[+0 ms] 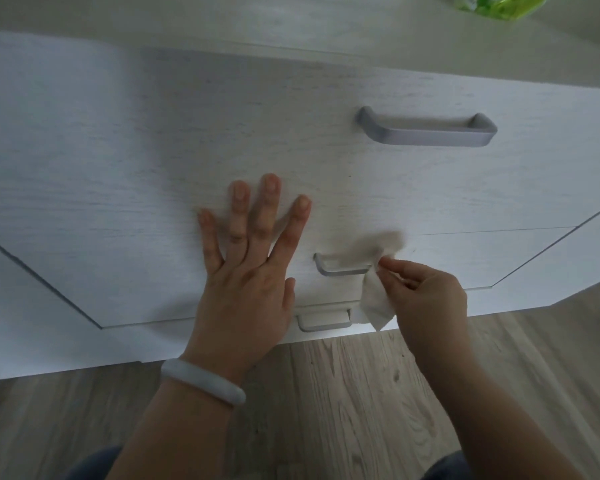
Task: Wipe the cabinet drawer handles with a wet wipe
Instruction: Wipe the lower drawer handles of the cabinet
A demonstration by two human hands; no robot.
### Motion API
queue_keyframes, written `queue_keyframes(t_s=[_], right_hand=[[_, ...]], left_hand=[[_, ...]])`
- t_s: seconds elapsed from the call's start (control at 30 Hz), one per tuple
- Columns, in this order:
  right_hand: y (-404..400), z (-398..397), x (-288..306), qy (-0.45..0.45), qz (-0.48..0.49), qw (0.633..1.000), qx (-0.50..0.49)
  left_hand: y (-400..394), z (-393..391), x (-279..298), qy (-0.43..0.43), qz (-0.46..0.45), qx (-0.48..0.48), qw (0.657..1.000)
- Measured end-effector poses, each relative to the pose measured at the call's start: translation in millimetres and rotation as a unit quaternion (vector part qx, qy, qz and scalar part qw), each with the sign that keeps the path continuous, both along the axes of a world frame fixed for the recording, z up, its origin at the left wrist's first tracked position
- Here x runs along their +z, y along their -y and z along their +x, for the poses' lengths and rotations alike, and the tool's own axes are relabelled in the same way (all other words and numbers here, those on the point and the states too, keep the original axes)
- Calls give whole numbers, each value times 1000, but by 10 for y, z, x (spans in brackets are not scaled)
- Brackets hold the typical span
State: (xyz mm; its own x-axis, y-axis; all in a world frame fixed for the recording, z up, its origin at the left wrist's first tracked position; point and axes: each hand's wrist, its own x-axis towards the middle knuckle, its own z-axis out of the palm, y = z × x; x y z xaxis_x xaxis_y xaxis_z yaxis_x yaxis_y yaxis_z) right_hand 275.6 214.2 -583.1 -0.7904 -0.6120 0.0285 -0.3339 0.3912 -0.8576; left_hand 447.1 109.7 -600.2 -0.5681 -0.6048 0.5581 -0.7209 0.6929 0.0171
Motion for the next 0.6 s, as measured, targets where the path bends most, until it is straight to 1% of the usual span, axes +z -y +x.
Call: queue_keyframes(t_s=[0.13, 0.2, 0.27, 0.47, 0.6], right_hand=[[12, -68, 36, -8, -11, 1000, -11], [44, -32, 19, -1, -12, 1000, -2], [50, 29, -7, -13, 2, 1000, 14], [-21, 189, 86, -82, 57, 991, 87], [-27, 31, 117, -171, 47, 982, 64]], left_hand=[[7, -8, 3, 2, 0, -1, 1000], [5, -5, 4, 3, 3, -1, 1000], [3, 0, 4, 4, 4, -1, 1000], [5, -14, -4, 2, -1, 2, 1000], [9, -12, -5, 2, 1, 1, 1000]])
